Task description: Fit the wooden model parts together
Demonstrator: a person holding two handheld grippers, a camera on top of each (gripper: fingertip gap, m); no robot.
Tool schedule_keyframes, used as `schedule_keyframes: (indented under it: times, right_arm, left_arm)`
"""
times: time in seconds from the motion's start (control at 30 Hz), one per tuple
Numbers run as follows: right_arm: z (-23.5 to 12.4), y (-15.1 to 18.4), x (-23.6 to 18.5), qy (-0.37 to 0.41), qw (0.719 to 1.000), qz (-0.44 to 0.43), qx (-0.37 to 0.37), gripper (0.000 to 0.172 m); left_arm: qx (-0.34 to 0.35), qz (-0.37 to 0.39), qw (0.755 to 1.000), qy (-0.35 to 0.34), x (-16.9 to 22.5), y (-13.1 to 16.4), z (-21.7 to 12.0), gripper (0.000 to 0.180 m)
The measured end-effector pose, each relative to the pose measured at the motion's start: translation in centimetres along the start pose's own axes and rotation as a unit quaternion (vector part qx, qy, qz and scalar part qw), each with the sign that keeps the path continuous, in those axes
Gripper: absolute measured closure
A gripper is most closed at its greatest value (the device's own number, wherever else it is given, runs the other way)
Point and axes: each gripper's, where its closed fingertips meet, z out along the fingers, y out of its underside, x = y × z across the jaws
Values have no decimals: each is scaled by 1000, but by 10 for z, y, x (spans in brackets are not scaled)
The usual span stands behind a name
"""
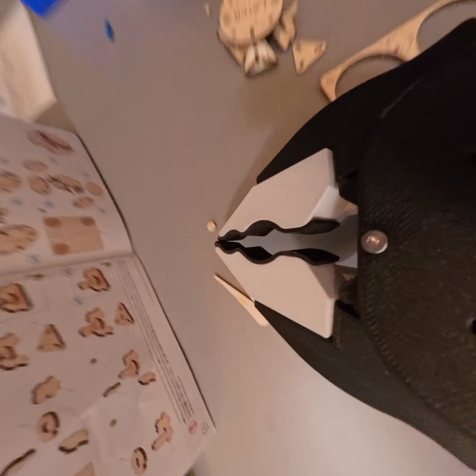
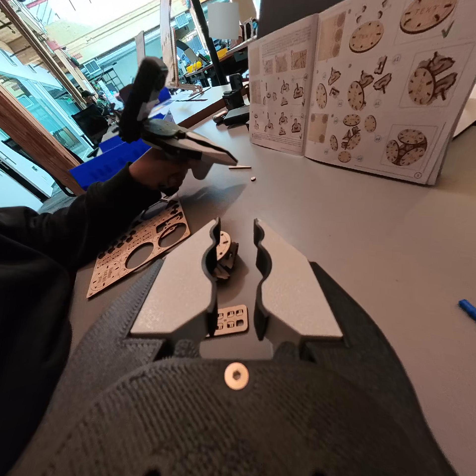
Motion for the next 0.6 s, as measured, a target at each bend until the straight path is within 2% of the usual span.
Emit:
schedule_keyframes:
  times: [0.07, 0.13, 0.2, 0.27, 0.33, 0.4, 0.47, 0.53, 0.6]
  right_arm:
    - [0, -2, -4, 6, 1000, -29, -1, 148]
    - [2, -1, -7, 16, 998, -63, -6, 149]
    - [4, 2, -10, 25, 995, -92, -18, 150]
    - [7, 5, -12, 27, 994, -106, -28, 150]
    - [8, 7, -14, 21, 994, -103, -30, 151]
    - [8, 7, -14, 13, 996, -89, -27, 151]
    - [6, 4, -14, 4, 997, -70, -18, 150]
    - [4, 1, -13, -2, 999, -51, -7, 150]
    - [2, -2, -11, -6, 999, -36, 2, 150]
  left_arm:
    - [53, -38, 996, 66, 21, -20, -12, 180]
    - [84, -59, 991, 80, 23, -33, -23, 180]
    - [85, -32, 996, 15, 0, -30, -25, 177]
    - [32, 2, 997, -76, -32, -11, -19, 133]
    - [-32, 27, 990, -136, -55, 14, -9, 126]
    - [-63, 36, 986, -153, -64, 28, 2, 128]
    - [-71, 24, 989, -125, -56, 28, 5, 145]
    - [-76, 27, 994, -78, -42, 31, 7, 170]
    - [-80, 45, 994, -67, -37, 32, 3, 173]
